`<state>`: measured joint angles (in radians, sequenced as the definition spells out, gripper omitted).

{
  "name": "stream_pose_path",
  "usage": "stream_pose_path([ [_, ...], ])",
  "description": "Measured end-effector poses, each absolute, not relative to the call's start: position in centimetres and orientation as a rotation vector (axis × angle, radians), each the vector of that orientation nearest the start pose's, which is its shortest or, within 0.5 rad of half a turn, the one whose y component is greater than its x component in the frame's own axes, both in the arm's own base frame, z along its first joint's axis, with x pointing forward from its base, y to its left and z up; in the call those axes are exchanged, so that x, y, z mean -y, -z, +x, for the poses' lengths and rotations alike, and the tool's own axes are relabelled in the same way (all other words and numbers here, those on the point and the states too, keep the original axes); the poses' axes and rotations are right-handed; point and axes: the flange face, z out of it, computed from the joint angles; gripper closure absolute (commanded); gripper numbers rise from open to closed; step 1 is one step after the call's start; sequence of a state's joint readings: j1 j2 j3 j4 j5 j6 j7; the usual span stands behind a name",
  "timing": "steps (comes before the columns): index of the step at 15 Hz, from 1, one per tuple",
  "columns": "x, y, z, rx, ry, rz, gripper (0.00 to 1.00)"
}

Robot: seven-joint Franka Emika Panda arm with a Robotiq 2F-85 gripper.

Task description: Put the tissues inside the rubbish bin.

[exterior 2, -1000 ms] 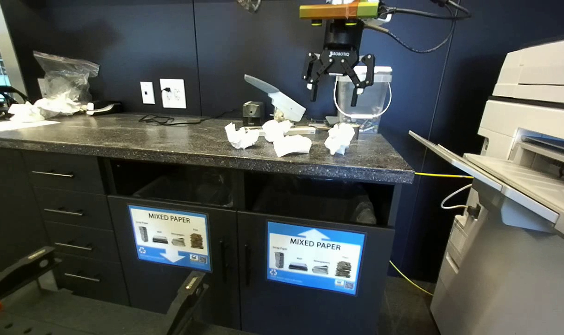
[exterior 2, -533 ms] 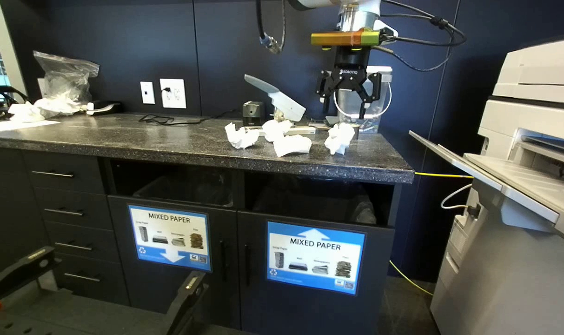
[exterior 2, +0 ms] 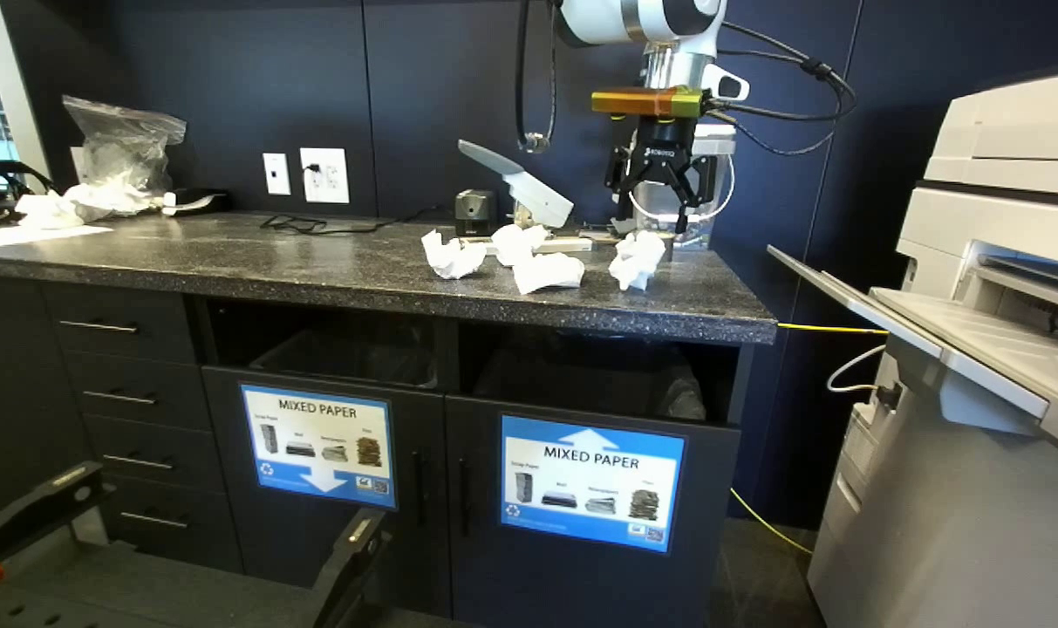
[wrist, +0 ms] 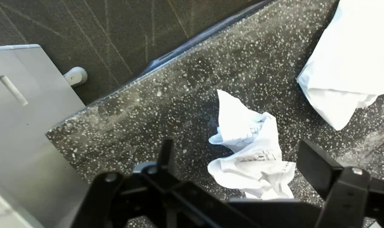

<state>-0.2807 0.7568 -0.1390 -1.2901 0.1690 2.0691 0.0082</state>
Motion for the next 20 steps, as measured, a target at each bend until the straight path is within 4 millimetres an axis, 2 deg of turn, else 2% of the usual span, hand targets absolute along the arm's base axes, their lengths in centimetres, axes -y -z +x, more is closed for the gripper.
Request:
stream_pose_path([
  [7,26.5,-26.8,72.4,-0.766,0.108,-2.974,0.0],
  [14,26.2,-22.6,73.1,-0.774,0.083,-2.983,0.0],
  [15,26.2,-22.1,73.1,-0.772,0.075,-2.985,0.25],
  [16,26.2,-21.7,73.1,-0.771,0.07,-2.987,0.27],
  [20,26.0,-21.3,73.4,-0.761,0.072,-2.995,0.58],
])
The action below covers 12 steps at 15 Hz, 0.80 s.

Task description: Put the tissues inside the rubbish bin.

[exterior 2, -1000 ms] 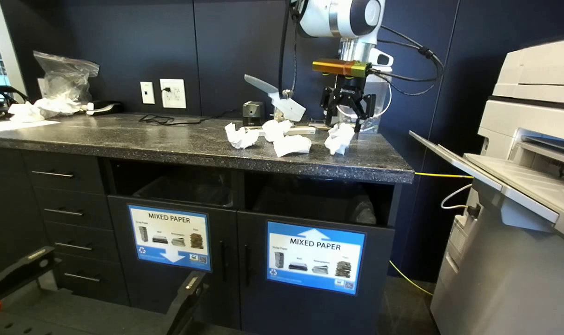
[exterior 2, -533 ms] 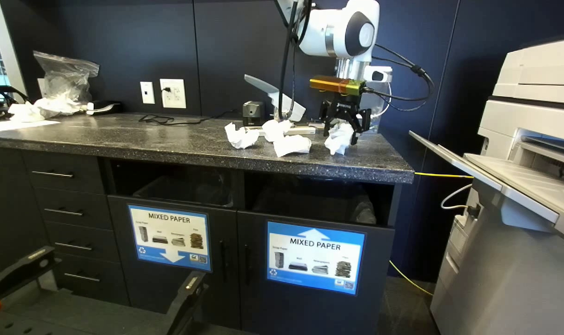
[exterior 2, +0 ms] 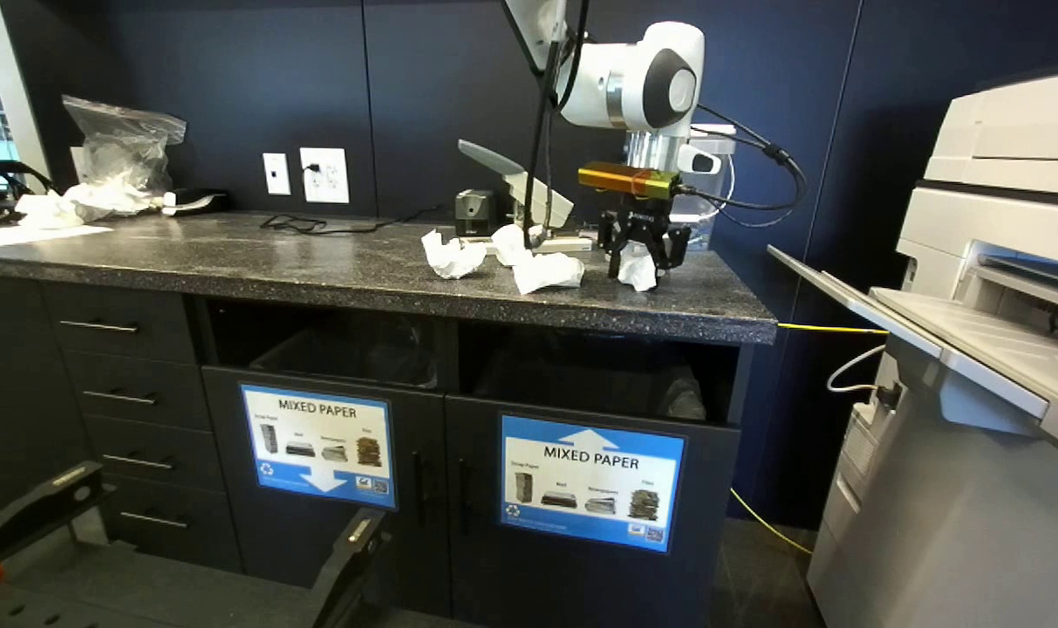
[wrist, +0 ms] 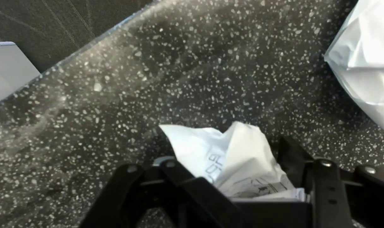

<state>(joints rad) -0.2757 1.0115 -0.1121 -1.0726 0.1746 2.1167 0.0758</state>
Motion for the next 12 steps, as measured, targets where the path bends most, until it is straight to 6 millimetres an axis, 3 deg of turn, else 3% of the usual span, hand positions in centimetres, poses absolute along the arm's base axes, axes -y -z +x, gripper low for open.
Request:
stream_pose_path([
  [5,25.6,-21.6,73.9,-0.742,0.086,-3.013,0.91],
  [8,25.1,-21.7,74.1,-0.725,0.086,-3.026,0.95],
  [12,24.7,-21.7,74.1,-0.688,0.063,-3.068,0.93],
])
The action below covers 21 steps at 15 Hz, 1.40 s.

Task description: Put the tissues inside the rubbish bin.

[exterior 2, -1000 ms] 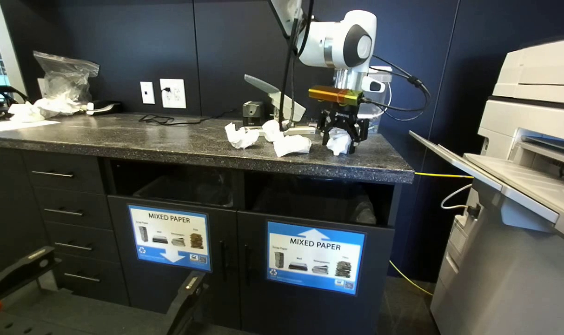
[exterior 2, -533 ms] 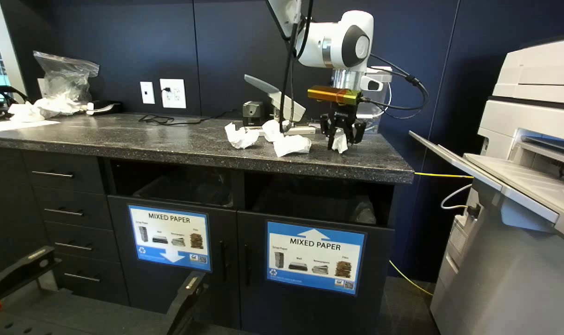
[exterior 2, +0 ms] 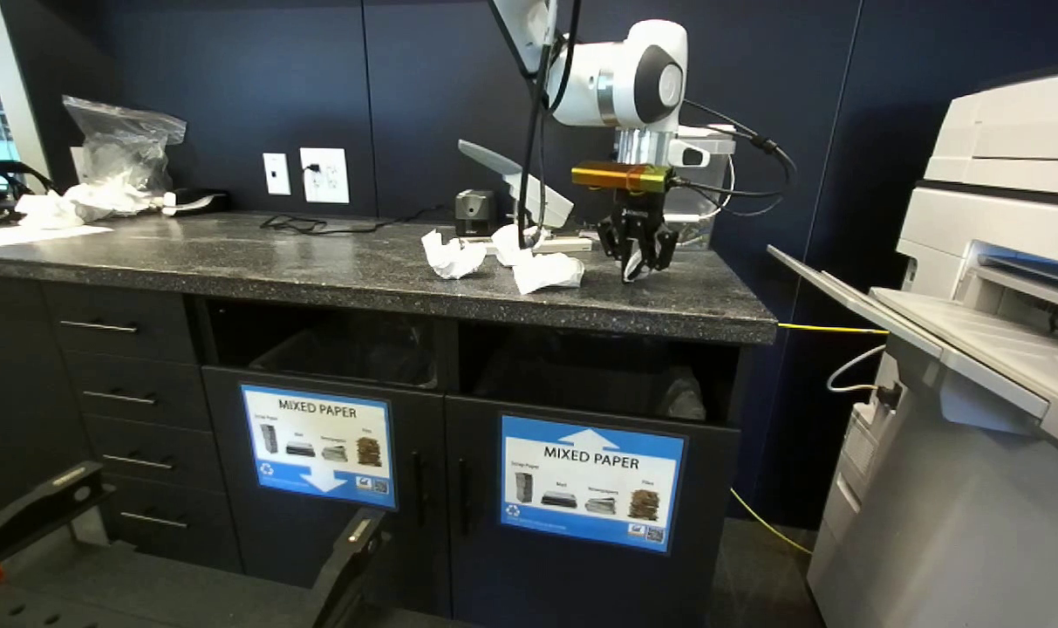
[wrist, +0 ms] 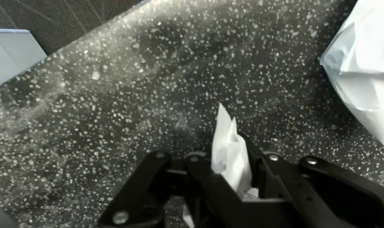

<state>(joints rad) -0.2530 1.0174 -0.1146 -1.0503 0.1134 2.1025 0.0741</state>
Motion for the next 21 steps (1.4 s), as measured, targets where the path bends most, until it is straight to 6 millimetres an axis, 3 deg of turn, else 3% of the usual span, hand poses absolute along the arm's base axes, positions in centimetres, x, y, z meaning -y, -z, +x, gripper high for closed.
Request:
stream_pose_path([
  [11,21.1,-21.8,72.9,-0.407,-0.184,-3.131,0.93],
  [16,19.5,-22.4,69.9,-0.326,-0.321,-3.201,0.93],
  [21,17.8,-23.5,66.3,-0.289,-0.326,-3.217,0.93],
])
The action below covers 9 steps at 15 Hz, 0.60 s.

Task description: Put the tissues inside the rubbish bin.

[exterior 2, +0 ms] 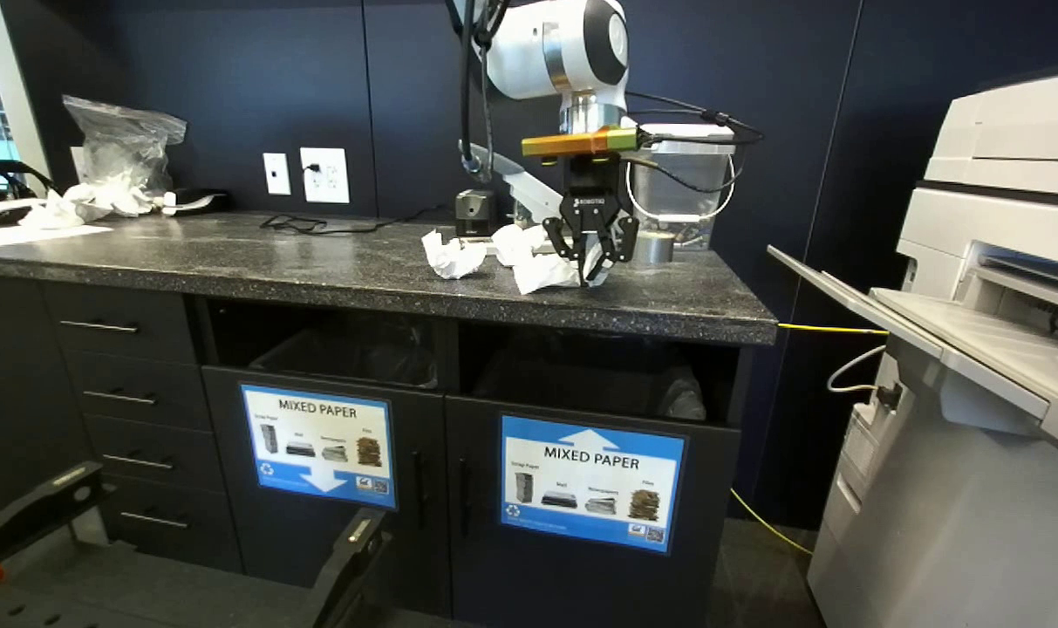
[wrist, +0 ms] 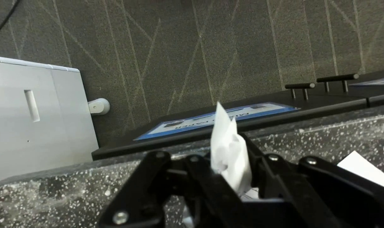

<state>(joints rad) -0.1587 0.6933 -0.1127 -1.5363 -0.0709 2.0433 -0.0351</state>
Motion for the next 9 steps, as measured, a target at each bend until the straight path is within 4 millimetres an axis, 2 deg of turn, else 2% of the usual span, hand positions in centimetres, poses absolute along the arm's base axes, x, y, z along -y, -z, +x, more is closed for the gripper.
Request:
stream_pose_path([
  [5,16.6,-23.3,61.6,-0.299,-0.287,-3.204,0.94],
  [9,15.2,-22.1,57.7,-0.304,-0.145,-3.204,0.95],
])
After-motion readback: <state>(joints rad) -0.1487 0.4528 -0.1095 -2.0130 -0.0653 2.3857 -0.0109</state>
